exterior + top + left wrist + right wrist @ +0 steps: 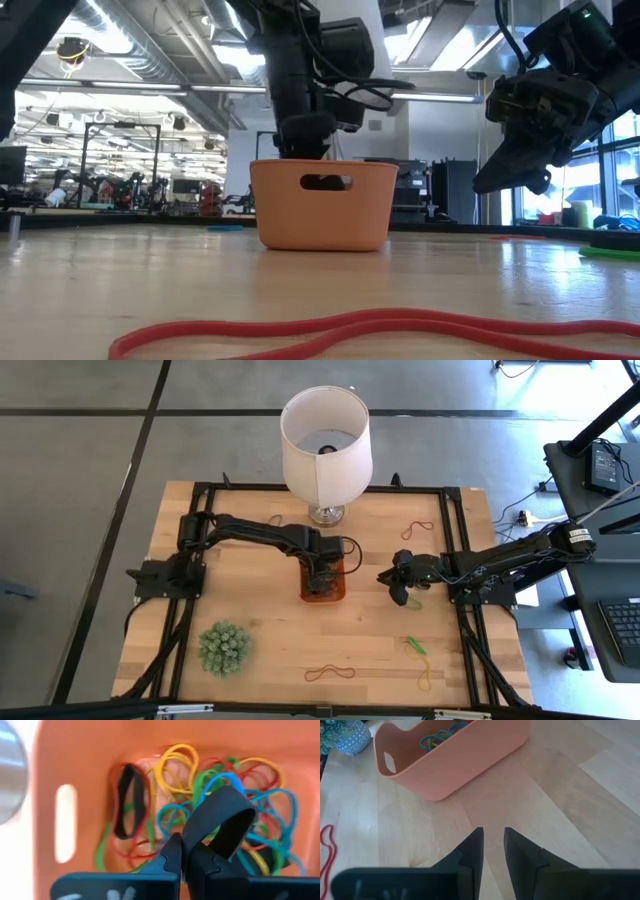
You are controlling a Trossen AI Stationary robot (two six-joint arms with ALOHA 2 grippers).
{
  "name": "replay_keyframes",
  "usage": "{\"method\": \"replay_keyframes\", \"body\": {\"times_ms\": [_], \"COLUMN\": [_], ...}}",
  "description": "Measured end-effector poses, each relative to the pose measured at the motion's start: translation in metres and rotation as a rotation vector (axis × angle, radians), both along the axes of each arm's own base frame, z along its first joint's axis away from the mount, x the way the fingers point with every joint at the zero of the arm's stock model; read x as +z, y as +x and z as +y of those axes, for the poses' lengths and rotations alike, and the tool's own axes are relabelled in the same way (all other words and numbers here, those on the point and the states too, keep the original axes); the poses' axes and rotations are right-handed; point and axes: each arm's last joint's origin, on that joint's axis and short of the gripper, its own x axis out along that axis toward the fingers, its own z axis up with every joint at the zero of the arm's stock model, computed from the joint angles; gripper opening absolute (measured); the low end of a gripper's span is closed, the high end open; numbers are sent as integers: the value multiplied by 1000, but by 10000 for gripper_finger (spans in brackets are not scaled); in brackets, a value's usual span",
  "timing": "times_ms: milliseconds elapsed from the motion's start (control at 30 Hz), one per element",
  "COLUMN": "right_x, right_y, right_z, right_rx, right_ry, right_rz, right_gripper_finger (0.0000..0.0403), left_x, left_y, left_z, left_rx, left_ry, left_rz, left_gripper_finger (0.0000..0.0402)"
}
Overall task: Pick and place rubber bands into bin
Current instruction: Put the black rubber band into the orange bin
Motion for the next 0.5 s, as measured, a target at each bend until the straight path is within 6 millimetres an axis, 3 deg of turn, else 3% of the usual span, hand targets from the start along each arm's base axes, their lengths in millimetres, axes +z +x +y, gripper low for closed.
{"method": "replay_keyframes", "body": {"times_ms": [500], "right_x": [0], "right_y": [0], "right_z": [0], "right_rx": [0], "right_ry": [0], "right_rz": [0], "right_gripper_finger": [80], "left_x": [-7], "left_y": [0], "left_z": [-1], "left_rx": [87], "left_ry": [-19], "left_rz": [-30], "left_gripper_finger": [13]}}
